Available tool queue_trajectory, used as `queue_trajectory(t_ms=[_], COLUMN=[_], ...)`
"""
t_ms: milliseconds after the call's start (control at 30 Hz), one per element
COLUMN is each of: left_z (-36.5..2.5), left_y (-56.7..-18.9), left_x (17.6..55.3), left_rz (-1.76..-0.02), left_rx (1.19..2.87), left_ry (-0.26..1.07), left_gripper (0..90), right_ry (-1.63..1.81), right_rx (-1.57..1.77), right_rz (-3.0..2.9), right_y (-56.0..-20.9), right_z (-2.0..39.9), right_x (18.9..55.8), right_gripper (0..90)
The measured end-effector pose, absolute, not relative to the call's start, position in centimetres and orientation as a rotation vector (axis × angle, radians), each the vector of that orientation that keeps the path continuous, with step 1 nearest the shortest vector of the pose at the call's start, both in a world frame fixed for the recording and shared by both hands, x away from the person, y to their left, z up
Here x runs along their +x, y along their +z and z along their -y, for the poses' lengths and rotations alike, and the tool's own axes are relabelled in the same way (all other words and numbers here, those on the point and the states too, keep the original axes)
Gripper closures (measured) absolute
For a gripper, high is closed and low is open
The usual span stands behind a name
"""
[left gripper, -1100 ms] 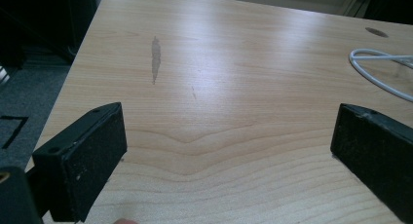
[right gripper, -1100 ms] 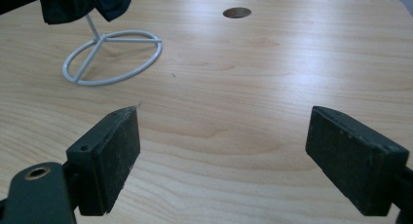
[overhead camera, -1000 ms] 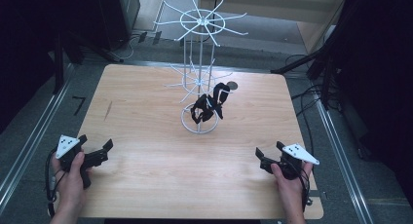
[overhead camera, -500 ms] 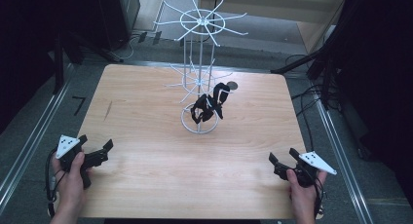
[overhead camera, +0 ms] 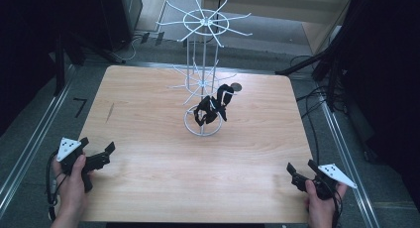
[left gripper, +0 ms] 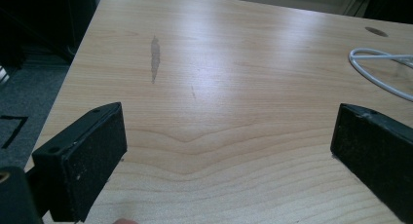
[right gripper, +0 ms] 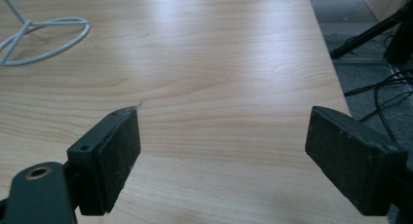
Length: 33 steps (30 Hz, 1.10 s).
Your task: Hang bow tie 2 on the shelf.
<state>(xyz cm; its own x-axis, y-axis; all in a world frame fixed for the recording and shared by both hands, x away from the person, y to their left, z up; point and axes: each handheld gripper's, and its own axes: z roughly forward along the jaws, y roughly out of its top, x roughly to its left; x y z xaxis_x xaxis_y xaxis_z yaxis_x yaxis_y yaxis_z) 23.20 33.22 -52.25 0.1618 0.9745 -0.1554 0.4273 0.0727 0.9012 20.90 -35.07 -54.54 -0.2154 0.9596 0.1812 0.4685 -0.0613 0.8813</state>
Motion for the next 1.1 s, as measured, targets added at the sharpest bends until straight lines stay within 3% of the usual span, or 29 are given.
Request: queue_trajectory(t_ms=[1100], left_z=[-33.4], left_y=[-52.3], left_x=[23.3], left_rz=[-1.447], left_rx=[1.507], left_ry=[0.718], left_gripper=[0.2], right_ry=[1.232], right_rx=[1.598], right_rz=[-1.641], right_y=[-54.6], right_z=[36.9], right_x=[19.0], right_gripper=[13.5])
